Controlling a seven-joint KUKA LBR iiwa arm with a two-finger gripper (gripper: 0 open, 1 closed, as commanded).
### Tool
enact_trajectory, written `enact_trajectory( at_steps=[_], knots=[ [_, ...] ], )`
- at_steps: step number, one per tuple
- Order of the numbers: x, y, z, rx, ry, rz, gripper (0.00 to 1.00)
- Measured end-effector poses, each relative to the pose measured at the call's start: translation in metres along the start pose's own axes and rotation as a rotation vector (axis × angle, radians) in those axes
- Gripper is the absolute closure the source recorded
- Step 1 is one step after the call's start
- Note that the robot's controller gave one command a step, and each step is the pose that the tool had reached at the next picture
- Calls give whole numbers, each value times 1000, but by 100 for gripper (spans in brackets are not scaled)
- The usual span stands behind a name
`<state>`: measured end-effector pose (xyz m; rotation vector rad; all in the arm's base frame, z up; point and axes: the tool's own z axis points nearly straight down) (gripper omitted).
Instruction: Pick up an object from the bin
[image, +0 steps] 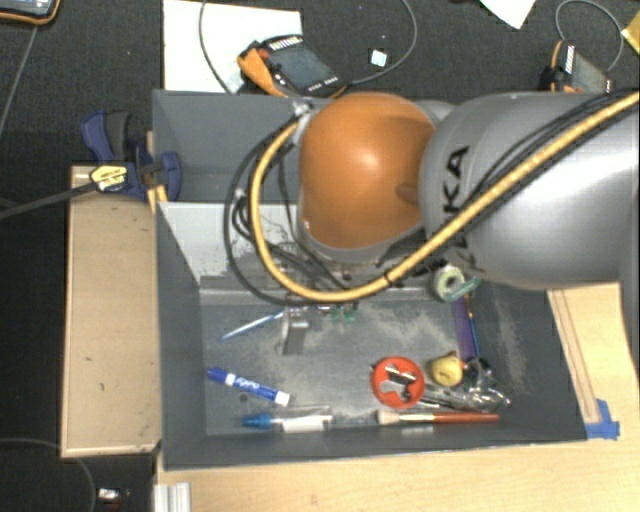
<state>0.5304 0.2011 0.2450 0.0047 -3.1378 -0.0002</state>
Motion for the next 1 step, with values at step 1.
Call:
enact_trajectory(
  at_steps=[1],
  knots=[
    [-2, -1, -4, -2, -7, 5, 0]
  ],
)
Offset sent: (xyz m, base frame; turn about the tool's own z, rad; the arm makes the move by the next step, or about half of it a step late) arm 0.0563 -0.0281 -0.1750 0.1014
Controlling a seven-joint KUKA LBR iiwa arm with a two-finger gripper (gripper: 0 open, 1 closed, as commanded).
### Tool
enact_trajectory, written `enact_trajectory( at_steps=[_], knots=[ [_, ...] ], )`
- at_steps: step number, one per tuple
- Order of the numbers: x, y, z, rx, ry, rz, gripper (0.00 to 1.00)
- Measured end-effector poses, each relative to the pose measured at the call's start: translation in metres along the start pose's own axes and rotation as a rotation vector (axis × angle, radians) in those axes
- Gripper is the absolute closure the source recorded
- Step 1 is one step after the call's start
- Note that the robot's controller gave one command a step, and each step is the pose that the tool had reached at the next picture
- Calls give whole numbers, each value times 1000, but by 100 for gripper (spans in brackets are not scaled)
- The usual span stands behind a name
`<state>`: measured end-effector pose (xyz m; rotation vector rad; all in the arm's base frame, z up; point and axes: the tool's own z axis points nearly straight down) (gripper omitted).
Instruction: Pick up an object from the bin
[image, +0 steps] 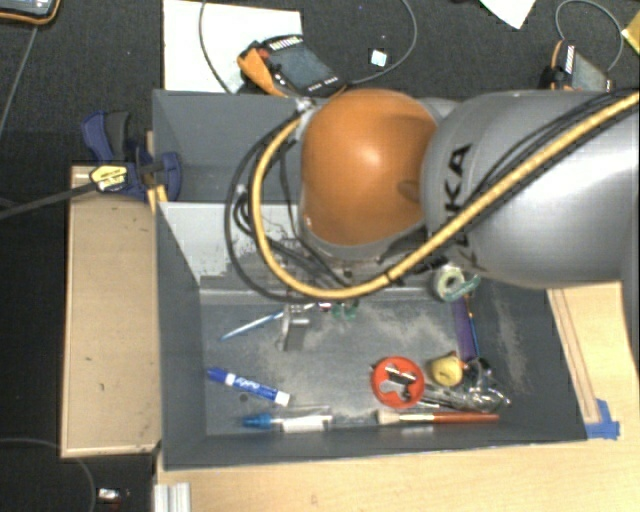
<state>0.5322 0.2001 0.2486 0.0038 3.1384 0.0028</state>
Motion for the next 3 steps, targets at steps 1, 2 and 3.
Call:
enact_trajectory(
  at_steps=[1, 2, 3],
  knots=[
    [-46, -21, 143, -2, -5, 79, 0],
    [-59, -35, 178, -3, -9, -111, 0],
    [-48, -30, 147, -3, -6, 16, 0]
  ],
)
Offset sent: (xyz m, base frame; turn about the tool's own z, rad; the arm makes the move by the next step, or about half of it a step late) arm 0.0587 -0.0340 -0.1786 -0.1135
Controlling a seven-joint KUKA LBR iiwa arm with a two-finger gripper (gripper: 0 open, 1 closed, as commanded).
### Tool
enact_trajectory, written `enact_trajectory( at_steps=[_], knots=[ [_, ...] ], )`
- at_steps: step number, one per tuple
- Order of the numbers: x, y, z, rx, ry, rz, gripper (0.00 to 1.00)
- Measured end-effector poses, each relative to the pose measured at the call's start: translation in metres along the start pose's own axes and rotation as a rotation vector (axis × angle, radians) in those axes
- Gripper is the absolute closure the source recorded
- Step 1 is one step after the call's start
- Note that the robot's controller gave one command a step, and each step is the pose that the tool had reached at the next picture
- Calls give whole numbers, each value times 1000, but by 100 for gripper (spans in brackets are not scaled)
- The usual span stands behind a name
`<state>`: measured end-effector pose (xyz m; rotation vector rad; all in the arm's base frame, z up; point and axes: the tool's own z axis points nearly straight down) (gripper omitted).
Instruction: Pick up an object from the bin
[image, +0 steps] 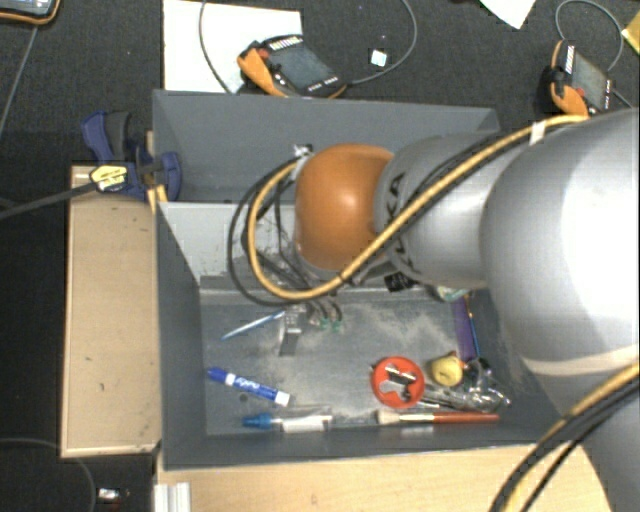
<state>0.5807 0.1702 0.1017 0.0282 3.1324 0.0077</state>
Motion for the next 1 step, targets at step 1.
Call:
enact_trajectory(
  at_steps=[1],
  knots=[
    [-11, -5, 30, 0, -2, -124, 0]
  ],
)
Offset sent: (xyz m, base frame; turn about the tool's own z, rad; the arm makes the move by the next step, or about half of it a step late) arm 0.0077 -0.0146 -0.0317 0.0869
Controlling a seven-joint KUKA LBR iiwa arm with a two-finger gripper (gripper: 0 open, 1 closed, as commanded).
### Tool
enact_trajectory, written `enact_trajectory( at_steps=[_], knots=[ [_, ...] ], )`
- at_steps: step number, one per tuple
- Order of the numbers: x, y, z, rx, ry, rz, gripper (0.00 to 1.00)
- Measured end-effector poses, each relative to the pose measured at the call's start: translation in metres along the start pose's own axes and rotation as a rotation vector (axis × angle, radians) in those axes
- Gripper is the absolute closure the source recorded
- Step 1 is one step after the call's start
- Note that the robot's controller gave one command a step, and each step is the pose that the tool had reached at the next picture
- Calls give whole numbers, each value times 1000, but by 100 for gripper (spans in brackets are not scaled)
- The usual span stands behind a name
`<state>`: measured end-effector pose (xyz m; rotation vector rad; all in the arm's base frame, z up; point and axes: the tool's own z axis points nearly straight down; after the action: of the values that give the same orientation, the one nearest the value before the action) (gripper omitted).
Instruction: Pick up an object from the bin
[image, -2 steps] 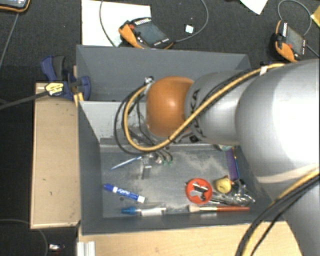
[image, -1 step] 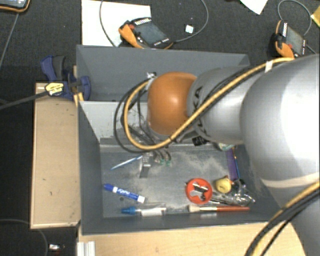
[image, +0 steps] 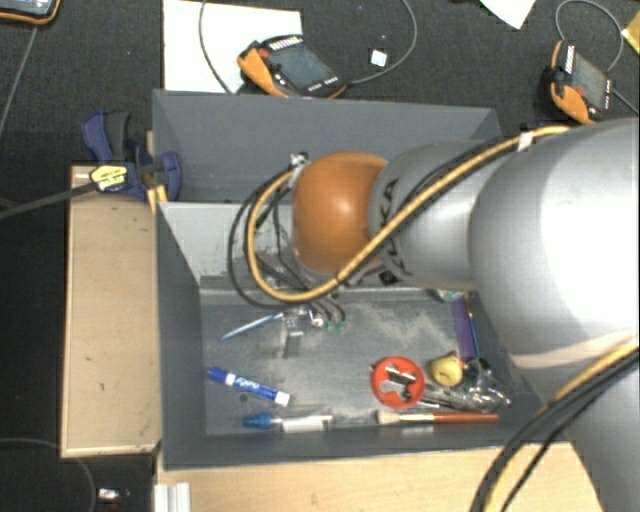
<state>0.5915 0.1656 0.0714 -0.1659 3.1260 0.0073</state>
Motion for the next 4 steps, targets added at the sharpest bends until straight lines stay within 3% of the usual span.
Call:
enact_trajectory(
  at_steps=[1, 3, 4],
  knots=[
    [4, -10, 1, 1, 5, 211, 100],
    [5, -10, -7, 0, 5, 213, 100],
    [3, -10, -28, -1, 2, 214, 100]
  ],
)
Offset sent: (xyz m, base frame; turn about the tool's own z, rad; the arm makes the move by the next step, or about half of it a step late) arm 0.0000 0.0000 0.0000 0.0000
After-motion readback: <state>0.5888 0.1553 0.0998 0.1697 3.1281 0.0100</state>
